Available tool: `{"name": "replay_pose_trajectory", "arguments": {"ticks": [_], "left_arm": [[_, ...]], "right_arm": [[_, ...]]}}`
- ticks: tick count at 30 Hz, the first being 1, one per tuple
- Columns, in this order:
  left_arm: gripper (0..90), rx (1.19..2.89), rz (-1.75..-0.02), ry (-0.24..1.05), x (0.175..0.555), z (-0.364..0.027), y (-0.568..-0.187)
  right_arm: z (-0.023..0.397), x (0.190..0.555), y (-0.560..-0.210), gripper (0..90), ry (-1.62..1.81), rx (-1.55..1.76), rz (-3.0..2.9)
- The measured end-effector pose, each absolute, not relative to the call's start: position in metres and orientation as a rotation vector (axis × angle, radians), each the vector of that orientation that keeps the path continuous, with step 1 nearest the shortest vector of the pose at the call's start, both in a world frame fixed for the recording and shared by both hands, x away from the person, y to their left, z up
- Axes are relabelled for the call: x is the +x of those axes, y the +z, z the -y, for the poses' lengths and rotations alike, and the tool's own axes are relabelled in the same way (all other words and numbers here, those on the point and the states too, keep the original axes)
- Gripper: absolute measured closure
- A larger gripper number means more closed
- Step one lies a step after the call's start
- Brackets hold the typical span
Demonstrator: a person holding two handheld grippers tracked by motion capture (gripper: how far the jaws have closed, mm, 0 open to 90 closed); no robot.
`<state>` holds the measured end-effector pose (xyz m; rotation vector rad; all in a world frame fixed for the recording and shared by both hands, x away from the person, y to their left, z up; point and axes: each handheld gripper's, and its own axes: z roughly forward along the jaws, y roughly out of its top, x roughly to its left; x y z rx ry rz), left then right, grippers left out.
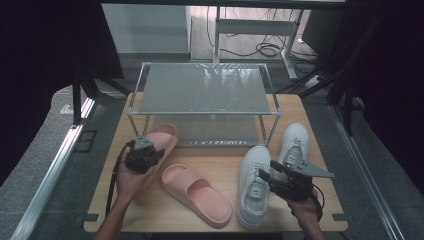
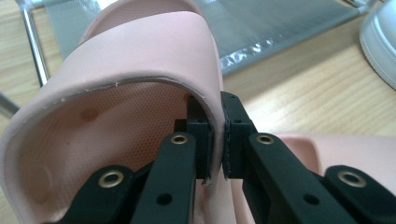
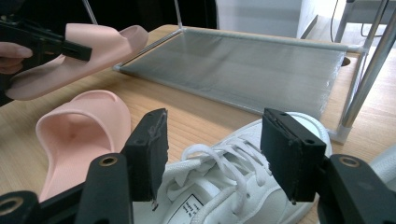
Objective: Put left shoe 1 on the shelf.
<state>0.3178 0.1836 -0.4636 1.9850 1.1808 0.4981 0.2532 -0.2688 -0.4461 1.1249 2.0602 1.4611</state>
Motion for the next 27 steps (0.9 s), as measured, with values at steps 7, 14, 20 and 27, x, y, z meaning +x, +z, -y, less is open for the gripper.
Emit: {"name": "replay_pose_trajectory", "arguments": {"ticks": [7,14,20,27], "left_arm": [[84.8,1.991,-1.17,0.502,0.334,-0.173,-0.464],[84.8,1.995,-1.153,0.543,0.349,-0.16,-0.465],[84.8,2.011,-1.14,0.553,0.363,-0.15,-0.465],[84.8,2.019,-1.131,0.55,0.378,-0.139,-0.468]], "right_arm": [[0.268,0.254,-0.447,42.2,1.456,1.126,-2.065],[0.267,0.254,-0.448,42.2,1.454,1.129,-2.069],[0.266,0.254,-0.449,42.2,1.452,1.131,-2.072],[0.267,0.254,-0.448,42.2,1.453,1.13,-2.068]]}}
